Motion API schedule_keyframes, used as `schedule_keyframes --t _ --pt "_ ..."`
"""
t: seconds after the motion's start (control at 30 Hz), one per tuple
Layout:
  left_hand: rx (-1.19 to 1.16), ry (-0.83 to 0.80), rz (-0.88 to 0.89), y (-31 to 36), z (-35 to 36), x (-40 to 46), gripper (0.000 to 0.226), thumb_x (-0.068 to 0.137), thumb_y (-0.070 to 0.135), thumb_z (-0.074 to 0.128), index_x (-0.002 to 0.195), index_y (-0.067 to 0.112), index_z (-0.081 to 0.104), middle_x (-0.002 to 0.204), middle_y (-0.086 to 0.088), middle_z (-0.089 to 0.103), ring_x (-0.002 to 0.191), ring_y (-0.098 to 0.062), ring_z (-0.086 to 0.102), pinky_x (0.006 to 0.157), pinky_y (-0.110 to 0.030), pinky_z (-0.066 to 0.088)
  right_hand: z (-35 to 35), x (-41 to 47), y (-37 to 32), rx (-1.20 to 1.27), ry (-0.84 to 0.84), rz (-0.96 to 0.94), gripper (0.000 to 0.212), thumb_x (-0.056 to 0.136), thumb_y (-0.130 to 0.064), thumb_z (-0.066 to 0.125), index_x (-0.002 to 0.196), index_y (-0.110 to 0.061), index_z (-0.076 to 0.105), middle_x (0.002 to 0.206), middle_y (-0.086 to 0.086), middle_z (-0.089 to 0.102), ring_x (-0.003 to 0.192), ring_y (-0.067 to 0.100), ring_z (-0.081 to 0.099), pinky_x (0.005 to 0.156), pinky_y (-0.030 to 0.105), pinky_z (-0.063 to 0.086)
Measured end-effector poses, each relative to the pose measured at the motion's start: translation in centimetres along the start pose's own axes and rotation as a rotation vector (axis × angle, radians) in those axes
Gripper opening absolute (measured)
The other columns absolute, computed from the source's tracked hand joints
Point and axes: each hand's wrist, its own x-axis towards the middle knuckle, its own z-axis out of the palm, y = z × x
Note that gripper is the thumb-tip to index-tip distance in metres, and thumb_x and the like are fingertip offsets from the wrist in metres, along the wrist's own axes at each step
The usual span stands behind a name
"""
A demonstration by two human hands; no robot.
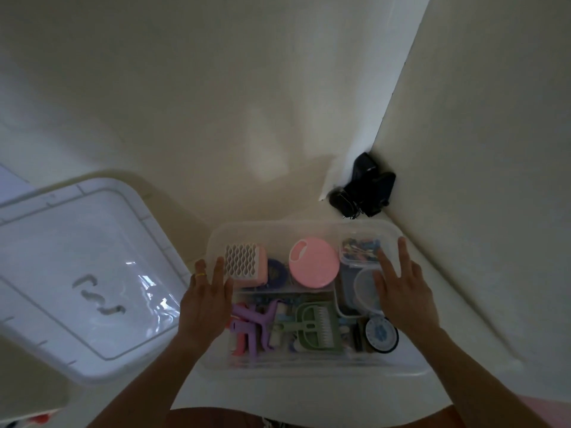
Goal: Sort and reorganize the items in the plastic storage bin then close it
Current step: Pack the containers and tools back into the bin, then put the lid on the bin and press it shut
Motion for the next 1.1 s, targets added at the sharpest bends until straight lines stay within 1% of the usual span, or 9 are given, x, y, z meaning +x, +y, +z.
schedule_keyframes --t 0.07,0.13,0.23,0.37,0.5,0.67,0.87,0.97,1.1 --pt "-0.072 -0.014 -0.059 0.3 -0.4 -0.1 0.080 0.098 0.038 -0.018 0.148 0.011 0.038 0.157 -0.028 0.024 0.134 -0.048 0.034 0.095 -0.046 0.049 0.0 -0.2 -0.2 -0.002 0.004 0.006 0.058 0.099 -0.044 0.029 0.151 -0.020 0.034 0.161 0.021 0.008 0.116 0.043 0.050 0.075 0.048 0.056" --pt "-0.154 -0.043 -0.105 0.9 -2.1 -0.6 0.065 0.103 0.041 0.009 0.145 0.008 0.045 0.146 -0.035 0.038 0.120 -0.049 0.051 0.080 -0.047 0.056 -0.1 -0.3 -0.3 -0.018 0.008 0.001 0.058 0.099 -0.043 0.029 0.151 -0.019 0.034 0.161 0.022 0.010 0.115 0.044 0.050 0.077 0.049 0.055" --pt "-0.169 0.063 -0.102 1.0 -2.9 -1.1 0.060 0.098 0.043 0.028 0.143 0.009 0.049 0.134 -0.036 0.048 0.097 -0.046 0.064 0.062 -0.044 0.059 -0.3 -0.2 -0.1 -0.042 -0.041 0.000 0.058 0.098 -0.045 0.029 0.151 -0.020 0.035 0.161 0.022 0.012 0.124 0.046 0.045 0.086 0.052 0.052" --pt "-0.170 0.227 -0.063 -0.8 -5.0 -2.2 0.056 0.100 0.045 0.037 0.150 0.019 0.042 0.123 -0.020 0.059 0.089 -0.035 0.064 0.067 -0.040 0.053 -1.5 -0.2 -1.7 -0.035 0.025 0.044 0.052 0.097 -0.041 0.036 0.139 -0.015 0.052 0.150 0.022 0.039 0.138 0.045 0.034 0.100 0.057 0.042" --pt "-0.159 0.507 -0.182 -6.9 -8.3 -3.2 0.047 0.100 0.034 0.048 0.142 0.014 0.051 0.121 -0.013 0.060 0.094 -0.033 0.061 0.072 -0.042 0.046 -4.5 0.5 -9.3 0.225 0.100 -0.133 0.049 0.096 -0.040 0.035 0.127 -0.011 0.059 0.129 0.016 0.060 0.119 0.038 0.056 0.098 0.050 0.049" --pt "-0.039 0.655 -0.308 -15.9 -12.0 -3.1 0.061 0.084 0.011 0.061 0.143 0.012 0.047 0.139 -0.013 0.052 0.101 -0.032 0.057 0.074 -0.041 0.042 -7.8 4.5 -24.0 0.592 -0.076 -0.371 0.034 0.097 -0.030 0.054 0.129 -0.022 0.058 0.122 0.001 0.063 0.099 0.022 0.065 0.089 0.035 0.050" --pt "0.034 0.591 -0.388 -21.2 -11.9 -2.8 0.068 0.076 0.007 0.060 0.143 0.006 0.047 0.136 -0.014 0.055 0.113 -0.039 0.053 0.086 -0.045 0.044 -8.8 8.3 -38.3 1.192 -0.477 -0.112 0.045 0.095 -0.021 0.060 0.137 -0.020 0.045 0.130 0.006 0.053 0.075 0.033 0.067 0.067 0.038 0.054" --pt "-0.012 0.560 -0.354 -21.6 -12.0 -3.1 0.064 0.077 0.012 0.068 0.139 0.008 0.051 0.131 -0.015 0.057 0.111 -0.038 0.055 0.084 -0.044 0.047 -9.5 8.7 -41.2 1.480 -0.694 0.006 0.053 0.094 -0.008 0.060 0.141 -0.015 0.035 0.123 0.012 0.052 0.059 0.025 0.059 0.053 0.030 0.052" --pt "-0.213 0.668 -0.384 -21.5 -12.9 -5.4 0.046 0.092 0.040 0.062 0.131 0.016 0.056 0.125 -0.010 0.060 0.105 -0.031 0.062 0.078 -0.040 0.053 -10.4 7.6 -41.8 1.439 -0.615 -0.012 0.025 0.095 -0.010 0.060 0.119 -0.003 0.055 0.100 0.021 0.062 0.064 0.030 0.068 0.058 0.032 0.056"
